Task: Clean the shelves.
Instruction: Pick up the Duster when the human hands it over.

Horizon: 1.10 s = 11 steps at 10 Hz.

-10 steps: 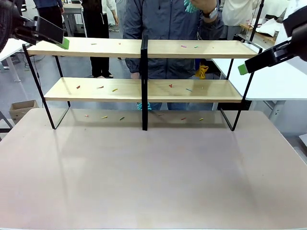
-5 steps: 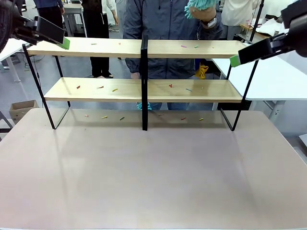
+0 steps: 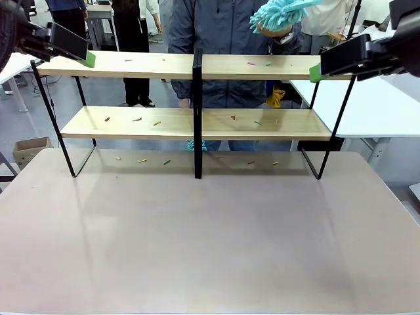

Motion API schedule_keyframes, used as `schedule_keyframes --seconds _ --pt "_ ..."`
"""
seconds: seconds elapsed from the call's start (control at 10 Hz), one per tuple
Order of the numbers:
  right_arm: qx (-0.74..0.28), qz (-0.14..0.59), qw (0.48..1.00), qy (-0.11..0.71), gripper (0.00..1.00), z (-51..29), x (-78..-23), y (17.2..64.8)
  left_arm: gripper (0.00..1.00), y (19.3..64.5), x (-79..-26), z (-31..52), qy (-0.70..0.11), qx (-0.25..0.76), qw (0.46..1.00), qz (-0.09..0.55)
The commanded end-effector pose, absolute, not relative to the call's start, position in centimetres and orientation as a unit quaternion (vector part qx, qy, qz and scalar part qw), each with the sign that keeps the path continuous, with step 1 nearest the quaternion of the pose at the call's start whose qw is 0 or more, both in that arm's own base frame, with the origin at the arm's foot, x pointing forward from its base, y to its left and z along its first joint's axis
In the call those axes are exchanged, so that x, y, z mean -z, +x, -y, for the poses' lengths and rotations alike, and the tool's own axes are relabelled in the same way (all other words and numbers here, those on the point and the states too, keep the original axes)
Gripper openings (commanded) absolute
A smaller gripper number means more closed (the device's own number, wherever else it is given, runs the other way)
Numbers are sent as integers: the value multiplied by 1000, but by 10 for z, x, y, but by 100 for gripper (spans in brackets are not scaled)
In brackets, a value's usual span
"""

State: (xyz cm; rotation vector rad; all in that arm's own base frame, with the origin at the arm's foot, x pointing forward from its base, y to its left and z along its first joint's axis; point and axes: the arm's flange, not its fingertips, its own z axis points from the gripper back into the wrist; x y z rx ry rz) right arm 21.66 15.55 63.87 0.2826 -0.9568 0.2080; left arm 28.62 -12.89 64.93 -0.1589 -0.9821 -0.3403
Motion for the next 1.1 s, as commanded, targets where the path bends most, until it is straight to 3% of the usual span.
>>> schedule_keyframes --seconds 0.0,0.5,1.0 --pt "-38 464 876 124 100 -178 -637 224 100 287 -649 127 -82 163 863 470" --pt "5 464 882 85 100 -208 -653 268 100 287 -649 127 -82 163 863 470" --pt "-16 454 887 83 100 -213 -648 276 100 287 -649 127 -82 163 863 470"
